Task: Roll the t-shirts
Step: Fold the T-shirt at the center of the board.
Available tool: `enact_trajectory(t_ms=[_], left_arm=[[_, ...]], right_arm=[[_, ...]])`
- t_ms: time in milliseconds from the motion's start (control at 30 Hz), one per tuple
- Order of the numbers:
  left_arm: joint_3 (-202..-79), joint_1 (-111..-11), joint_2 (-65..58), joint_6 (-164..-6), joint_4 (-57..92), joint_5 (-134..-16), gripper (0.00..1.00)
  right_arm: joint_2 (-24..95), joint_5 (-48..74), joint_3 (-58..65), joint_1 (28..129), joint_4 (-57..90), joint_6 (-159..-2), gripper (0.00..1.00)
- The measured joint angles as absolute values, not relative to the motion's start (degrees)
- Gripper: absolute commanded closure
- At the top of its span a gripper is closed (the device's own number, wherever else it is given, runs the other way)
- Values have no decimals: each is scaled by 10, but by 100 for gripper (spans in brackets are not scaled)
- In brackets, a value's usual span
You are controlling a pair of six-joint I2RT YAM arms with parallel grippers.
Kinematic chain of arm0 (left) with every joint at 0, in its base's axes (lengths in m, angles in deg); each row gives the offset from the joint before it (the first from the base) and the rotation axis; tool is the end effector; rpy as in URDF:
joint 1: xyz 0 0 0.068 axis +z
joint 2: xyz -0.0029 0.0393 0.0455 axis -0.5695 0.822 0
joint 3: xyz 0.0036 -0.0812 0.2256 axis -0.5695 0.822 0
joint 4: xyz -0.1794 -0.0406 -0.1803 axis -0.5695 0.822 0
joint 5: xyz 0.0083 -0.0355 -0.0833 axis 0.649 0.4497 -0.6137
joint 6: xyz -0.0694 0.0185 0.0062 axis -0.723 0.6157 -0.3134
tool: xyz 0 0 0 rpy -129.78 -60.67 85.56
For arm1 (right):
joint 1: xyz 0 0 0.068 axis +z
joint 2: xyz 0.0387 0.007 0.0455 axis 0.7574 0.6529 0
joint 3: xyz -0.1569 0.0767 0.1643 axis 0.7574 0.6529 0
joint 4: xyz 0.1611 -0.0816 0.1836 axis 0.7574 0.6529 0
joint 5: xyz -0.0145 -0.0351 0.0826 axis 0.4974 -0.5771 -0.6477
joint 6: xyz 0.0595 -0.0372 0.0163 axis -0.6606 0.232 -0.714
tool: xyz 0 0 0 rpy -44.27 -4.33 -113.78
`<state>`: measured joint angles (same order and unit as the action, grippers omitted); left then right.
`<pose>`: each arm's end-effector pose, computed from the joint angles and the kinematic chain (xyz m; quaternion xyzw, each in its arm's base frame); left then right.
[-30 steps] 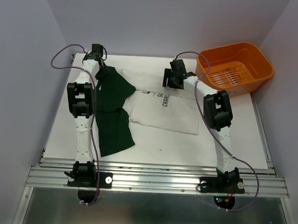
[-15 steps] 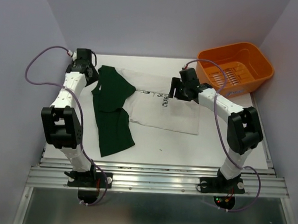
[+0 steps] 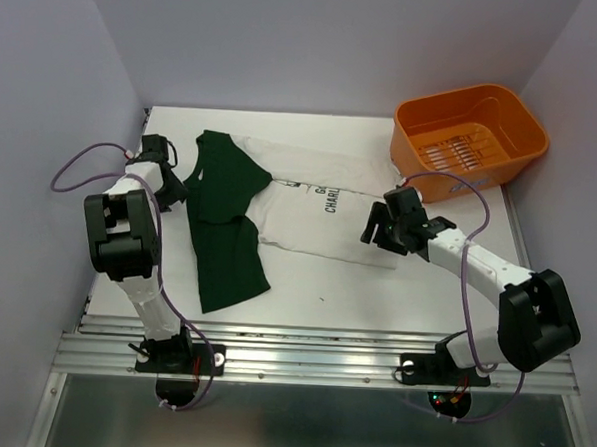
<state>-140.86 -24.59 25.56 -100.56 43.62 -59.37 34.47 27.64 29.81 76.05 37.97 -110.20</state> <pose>0.3809 0.0757 0.1479 -0.3250 0.8980 0.0159 0.2961 0.2705 0.1283 0.1632 0.0985 0.9405 0.1166 0.3037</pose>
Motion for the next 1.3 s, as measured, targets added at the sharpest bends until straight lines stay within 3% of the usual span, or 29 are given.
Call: enact_trajectory(t_ms=[400, 833, 967, 1000, 1067, 1300], left_arm=[[-1422, -253, 305, -996, 395, -651, 51], [-1410, -253, 305, -988, 367, -687, 50], [-1412, -257, 308, -986, 365, -683, 67], [-1413, -258, 309, -987, 366, -681, 81], [-1419, -262, 315, -988, 368, -673, 98], [-1430, -268, 323, -987, 374, -659, 100]], right_arm=[[294, 265, 385, 752, 379, -1187, 27], [215, 233, 465, 665, 379, -1217, 27], [215, 230, 467, 665, 377, -1229, 28], [215, 230, 471, 665, 373, -1232, 28], [216, 229, 482, 665, 365, -1241, 30], [233, 225, 508, 665, 298, -1287, 46]])
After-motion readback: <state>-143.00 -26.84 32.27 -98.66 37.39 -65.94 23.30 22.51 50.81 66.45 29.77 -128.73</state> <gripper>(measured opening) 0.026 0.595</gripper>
